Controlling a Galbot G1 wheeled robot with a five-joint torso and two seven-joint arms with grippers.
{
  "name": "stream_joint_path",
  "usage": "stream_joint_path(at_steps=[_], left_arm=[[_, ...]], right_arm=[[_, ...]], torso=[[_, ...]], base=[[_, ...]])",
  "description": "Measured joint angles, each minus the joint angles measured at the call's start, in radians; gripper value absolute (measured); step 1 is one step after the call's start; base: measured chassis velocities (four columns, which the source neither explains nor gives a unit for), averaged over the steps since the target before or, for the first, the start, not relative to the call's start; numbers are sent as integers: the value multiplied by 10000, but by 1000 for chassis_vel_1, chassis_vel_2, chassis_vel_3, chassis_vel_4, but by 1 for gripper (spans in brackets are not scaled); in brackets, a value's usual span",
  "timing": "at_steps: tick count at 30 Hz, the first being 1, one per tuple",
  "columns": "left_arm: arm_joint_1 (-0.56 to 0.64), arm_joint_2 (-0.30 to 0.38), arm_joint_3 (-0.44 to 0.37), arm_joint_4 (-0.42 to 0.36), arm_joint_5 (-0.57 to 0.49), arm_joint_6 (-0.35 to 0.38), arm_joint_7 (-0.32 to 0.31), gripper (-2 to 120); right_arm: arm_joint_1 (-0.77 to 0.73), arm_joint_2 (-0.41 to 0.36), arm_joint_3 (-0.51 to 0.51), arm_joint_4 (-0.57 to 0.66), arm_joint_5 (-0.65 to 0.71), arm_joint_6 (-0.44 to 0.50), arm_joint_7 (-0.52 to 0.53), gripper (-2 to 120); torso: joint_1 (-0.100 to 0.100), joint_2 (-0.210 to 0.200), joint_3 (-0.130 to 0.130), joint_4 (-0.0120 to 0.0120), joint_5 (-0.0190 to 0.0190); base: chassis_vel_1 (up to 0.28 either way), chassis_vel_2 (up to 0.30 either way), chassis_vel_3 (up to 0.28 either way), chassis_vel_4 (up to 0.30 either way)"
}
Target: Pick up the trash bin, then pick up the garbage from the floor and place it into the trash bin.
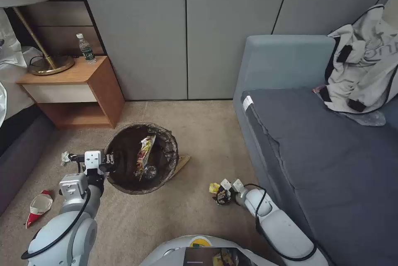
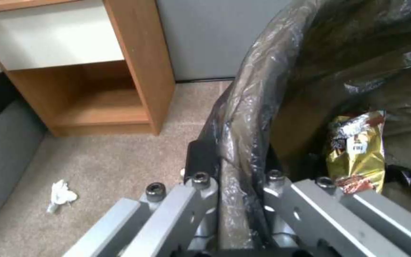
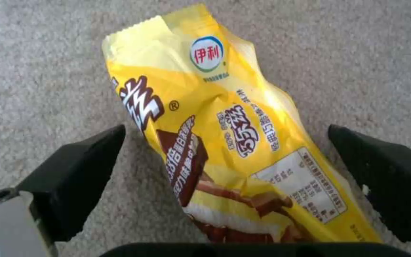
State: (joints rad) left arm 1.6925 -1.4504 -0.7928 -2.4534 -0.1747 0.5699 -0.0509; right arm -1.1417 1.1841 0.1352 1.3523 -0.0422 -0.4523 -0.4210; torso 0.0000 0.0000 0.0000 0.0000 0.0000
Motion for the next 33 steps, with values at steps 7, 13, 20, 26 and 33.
stream_joint_path(at_steps=[7,13,20,26,33], left_arm=[[-3,5,0,6,2,0,0,4],[-8,10,0,30,1,0,-1,4],[-19,25,-3,41,-2,0,-1,4],[-18,25,9,47,0,0,-2,4],[-31,20,34,71,5,-1,-2,4]], right_arm=[[28,115,7,-139,-67,88,-23,100],[30,169,19,-206,-115,108,-49,99],[40,242,64,-264,-176,132,-125,96],[25,280,115,-263,-211,157,-203,75],[35,320,122,-289,-209,160,-203,50]], torso=[[0,0,0,0,0],[0,0,0,0,1],[0,0,0,-1,0],[0,1,-1,-3,-5],[0,2,-1,-2,-4]], base=[[0,0,0,0],[0,0,0,0],[0,0,0,0],[0,0,0,0],[0,0,0,0]])
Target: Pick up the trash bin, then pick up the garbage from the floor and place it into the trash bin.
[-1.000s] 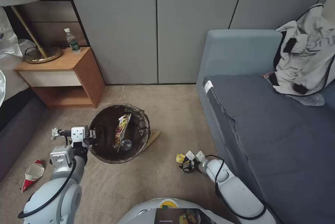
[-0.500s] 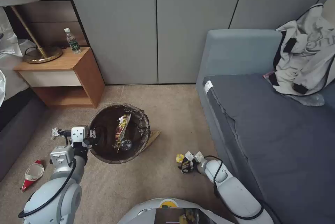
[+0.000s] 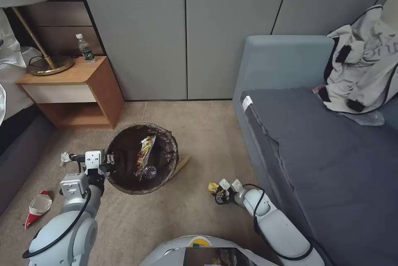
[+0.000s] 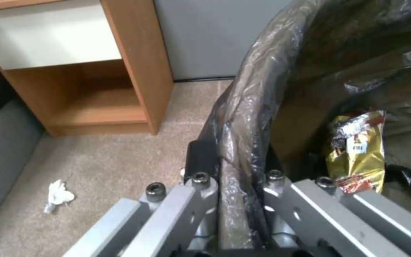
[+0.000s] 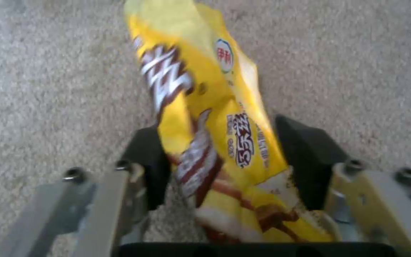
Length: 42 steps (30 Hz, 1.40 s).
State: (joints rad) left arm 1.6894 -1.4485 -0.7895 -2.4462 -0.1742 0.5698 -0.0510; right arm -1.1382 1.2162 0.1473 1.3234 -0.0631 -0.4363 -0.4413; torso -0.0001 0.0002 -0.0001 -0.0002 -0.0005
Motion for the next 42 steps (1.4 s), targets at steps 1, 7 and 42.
stream_joint_path(at_steps=[1,7,42], left_arm=[[-6,2,1,0,0,0,0,4],[-6,25,-2,0,0,0,0,4],[42,21,-17,-169,-44,2,2,4]], right_arm=[[-2,12,-2,-9,5,1,-6,44],[3,61,-8,-60,5,6,-25,22],[-1209,-1188,1464,5151,1436,-64,1115,0]], torso=[[0,0,0,2,1],[0,0,1,4,6],[1,-2,1,1,6]], base=[[0,0,0,0],[0,0,0,0],[0,0,0,0]])
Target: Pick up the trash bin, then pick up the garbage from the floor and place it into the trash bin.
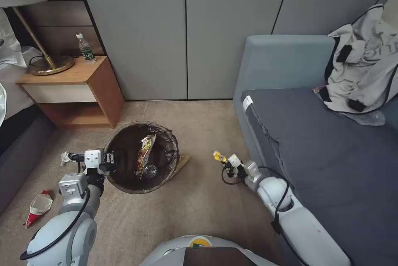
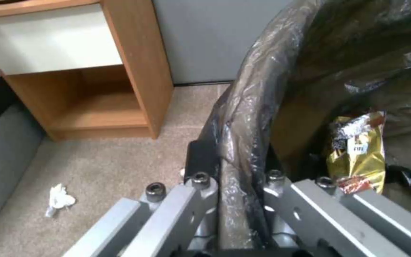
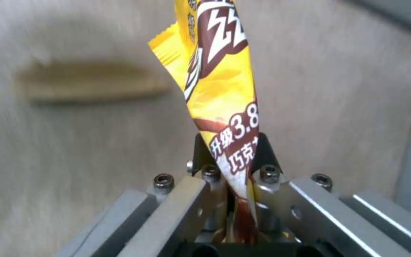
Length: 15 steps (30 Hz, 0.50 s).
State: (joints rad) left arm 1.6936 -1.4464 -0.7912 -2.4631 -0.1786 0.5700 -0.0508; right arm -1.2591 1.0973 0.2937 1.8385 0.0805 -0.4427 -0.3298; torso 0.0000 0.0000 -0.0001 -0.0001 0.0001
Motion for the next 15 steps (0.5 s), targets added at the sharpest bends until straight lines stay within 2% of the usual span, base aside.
stream_joint_path(at_steps=[7,15], left_arm=[[-26,0,18,19,5,0,4,4],[-50,-27,54,93,61,0,6,4]], right_arm=[[248,-285,-28,1363,703,-385,374,0],[1245,-483,-339,2904,1751,-1019,598,0]], torso=[[0,0,0,1,-1],[0,0,0,2,-2]], base=[[0,0,0,0],[0,0,0,0]])
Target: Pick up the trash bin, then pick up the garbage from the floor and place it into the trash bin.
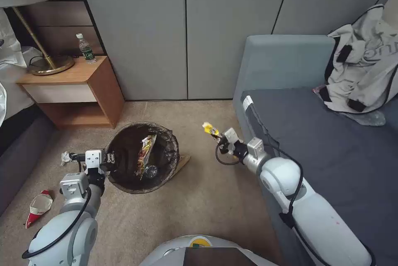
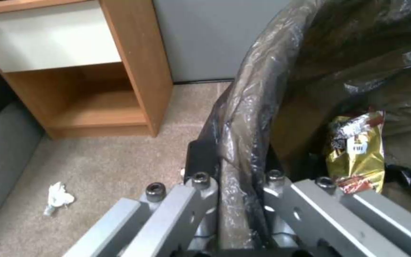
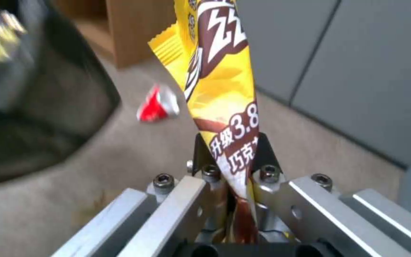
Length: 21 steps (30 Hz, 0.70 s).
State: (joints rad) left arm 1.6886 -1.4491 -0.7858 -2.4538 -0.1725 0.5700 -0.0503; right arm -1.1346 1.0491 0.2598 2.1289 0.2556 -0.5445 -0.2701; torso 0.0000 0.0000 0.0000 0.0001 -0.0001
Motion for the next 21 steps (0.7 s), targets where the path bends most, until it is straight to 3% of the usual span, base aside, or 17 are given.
stream_joint_path(at_steps=[13,21], left_arm=[[-98,-26,189,156,232,-11,-2,4],[-113,-48,292,169,367,-5,-6,4]], right_arm=[[1561,-296,-615,1389,2191,-720,153,0],[2409,-548,-1455,1538,2706,-836,118,0]], torso=[[0,0,0,-1,1],[0,0,0,0,0]], base=[[0,0,0,0],[0,0,0,0]])
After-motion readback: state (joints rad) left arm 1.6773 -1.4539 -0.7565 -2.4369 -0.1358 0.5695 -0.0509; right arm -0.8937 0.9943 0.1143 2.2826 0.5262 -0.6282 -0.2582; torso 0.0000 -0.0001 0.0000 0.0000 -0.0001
